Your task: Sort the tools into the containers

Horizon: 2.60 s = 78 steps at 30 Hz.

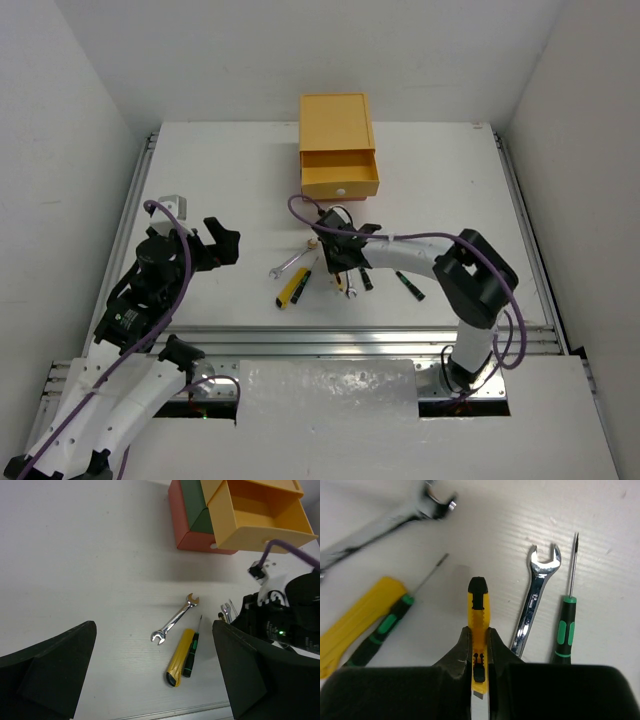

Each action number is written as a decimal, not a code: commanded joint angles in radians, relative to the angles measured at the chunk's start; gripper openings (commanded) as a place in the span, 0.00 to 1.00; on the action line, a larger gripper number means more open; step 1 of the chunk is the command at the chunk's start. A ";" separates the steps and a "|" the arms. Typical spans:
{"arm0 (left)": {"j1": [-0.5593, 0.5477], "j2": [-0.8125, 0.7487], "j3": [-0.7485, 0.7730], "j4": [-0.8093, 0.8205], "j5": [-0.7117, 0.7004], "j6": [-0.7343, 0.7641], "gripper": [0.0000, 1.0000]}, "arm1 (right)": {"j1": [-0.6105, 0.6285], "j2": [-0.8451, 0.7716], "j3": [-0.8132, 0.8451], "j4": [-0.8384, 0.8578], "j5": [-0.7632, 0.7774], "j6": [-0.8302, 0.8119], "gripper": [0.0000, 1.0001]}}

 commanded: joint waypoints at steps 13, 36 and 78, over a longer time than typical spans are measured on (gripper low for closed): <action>-0.004 -0.020 -0.003 0.056 0.009 0.013 1.00 | -0.150 -0.058 0.679 -0.035 -0.162 -0.651 0.03; -0.004 0.000 -0.003 0.059 0.021 0.018 1.00 | -0.273 0.019 0.703 0.077 -0.258 -0.894 0.23; -0.001 -0.054 0.016 0.005 -0.152 -0.036 1.00 | 0.308 0.084 0.230 0.002 0.198 0.295 0.61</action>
